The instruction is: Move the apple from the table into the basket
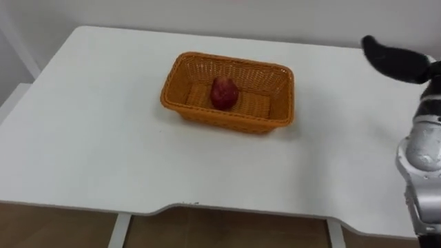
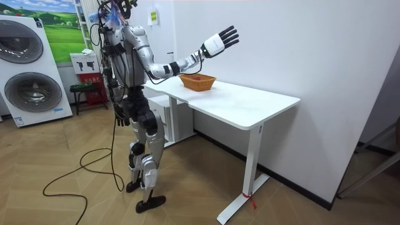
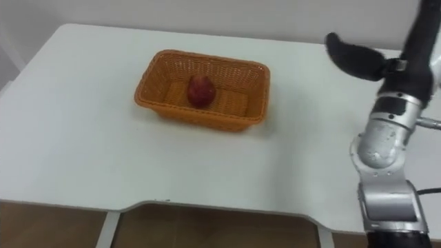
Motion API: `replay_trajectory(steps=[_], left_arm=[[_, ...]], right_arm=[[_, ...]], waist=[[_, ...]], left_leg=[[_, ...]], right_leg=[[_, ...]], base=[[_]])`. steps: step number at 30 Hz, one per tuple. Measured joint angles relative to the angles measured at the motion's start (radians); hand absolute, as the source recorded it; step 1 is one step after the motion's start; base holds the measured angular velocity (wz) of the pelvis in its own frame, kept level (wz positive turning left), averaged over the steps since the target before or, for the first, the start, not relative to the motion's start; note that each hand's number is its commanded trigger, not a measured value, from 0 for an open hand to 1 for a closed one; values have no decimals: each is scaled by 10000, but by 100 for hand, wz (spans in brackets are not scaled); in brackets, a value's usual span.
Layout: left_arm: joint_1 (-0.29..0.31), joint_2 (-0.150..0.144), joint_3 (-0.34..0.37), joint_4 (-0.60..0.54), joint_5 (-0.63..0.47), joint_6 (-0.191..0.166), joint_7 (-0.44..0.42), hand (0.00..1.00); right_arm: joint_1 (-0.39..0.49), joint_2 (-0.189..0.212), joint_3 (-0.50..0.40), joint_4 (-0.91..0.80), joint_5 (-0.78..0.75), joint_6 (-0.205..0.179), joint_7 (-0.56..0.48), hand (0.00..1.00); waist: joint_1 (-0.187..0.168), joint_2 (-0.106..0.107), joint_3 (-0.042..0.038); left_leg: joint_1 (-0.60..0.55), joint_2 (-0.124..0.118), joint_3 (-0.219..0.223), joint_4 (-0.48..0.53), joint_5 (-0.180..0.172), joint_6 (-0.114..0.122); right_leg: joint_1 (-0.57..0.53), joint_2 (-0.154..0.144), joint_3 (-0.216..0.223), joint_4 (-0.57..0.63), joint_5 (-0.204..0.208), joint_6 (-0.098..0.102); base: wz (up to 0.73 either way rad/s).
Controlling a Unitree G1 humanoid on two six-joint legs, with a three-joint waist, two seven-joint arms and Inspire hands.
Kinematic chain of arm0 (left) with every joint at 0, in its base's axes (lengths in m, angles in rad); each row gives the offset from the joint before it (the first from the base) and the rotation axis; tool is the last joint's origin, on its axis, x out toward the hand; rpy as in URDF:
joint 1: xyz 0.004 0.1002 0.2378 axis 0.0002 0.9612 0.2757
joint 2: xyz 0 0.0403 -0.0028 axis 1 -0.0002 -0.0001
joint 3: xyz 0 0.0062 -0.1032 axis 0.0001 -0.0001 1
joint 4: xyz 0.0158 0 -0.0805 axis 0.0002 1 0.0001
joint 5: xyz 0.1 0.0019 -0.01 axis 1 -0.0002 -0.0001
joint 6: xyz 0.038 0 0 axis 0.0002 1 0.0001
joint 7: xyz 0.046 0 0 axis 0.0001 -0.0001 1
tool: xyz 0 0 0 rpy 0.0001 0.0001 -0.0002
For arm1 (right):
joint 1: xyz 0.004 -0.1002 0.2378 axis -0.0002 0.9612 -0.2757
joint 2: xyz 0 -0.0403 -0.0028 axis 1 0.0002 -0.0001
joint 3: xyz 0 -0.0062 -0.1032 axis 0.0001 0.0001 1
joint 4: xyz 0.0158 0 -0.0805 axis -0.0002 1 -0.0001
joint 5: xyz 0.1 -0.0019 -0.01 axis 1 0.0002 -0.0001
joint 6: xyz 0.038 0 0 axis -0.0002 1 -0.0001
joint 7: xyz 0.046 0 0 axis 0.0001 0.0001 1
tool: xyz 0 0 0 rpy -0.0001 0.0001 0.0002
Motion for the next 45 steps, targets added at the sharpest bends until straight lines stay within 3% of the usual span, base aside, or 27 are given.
replay_trajectory(steps=[6,10,15,19,22,24,27,30,31,38,45], left_arm=[[183,0,706,33,2,-37,89,0],[222,52,870,-118,-2,24,227,0],[183,14,1144,-228,-16,25,305,0],[151,-31,1310,-276,-14,26,338,0],[125,-77,1314,-419,0,24,247,0],[126,-187,1319,-416,11,26,222,0],[87,-195,1260,-411,43,4,214,0],[70,-239,1224,-347,293,24,142,0],[72,-253,1226,-259,367,43,39,0],[83,-388,1199,-159,390,331,-217,0],[73,-562,746,-154,367,821,-475,0]], right_arm=[[671,-87,-2075,621,689,-337,-1611,0],[1550,-313,-3088,2770,2655,-328,-2462,0],[2517,-245,-3434,6477,5768,-109,-2276,0],[3141,271,-3557,8935,7323,84,-1918,0],[3534,903,-3550,9526,7758,259,-1863,0],[3548,972,-3424,9969,7793,265,-1671,0],[3592,1064,-2397,10793,7663,299,-1137,0],[3468,1200,-1413,11616,7245,567,17,0],[3480,1258,-1062,11830,6974,739,549,0],[3340,1413,717,12550,5437,1342,3837,0],[3341,1498,1853,12591,3375,1987,5069,0]], waist=[[-570,-129,-41],[-790,-172,-68],[-1033,-82,-23],[-1173,240,3],[-1145,229,-2],[-1148,224,1],[-1112,116,39],[-784,24,54],[-578,45,58],[-341,353,79],[-306,450,81]], left_leg=[[21,-3,16,0,6,-9],[-31,-11,9,19,4,-9],[-159,-18,16,3,3,-8],[-104,-11,123,-11,4,-10],[-104,22,237,-32,15,-28],[-22,8,301,-113,14,-28],[15,-2,301,-162,14,-27],[56,19,481,-161,13,-28],[116,22,558,-162,12,-28],[162,-3,481,-122,-29,-9],[189,-1,457,-89,-28,-9]], right_leg=[[-16,6,30,-74,-1,0],[40,16,32,-174,3,-6],[-17,20,136,-160,0,-11],[-24,26,259,-155,-50,-19],[-180,60,428,-113,-83,-45],[-177,61,535,-117,-84,-37],[-156,55,538,-126,-86,-25],[-176,66,667,-132,-84,-25],[-148,68,759,-136,-77,-17],[-37,14,547,-175,-96,10],[-13,14,535,-148,-112,1]], base=[[-1],[1],[1],[-8],[-12],[-15],[0],[-14],[-10],[5],[1]])
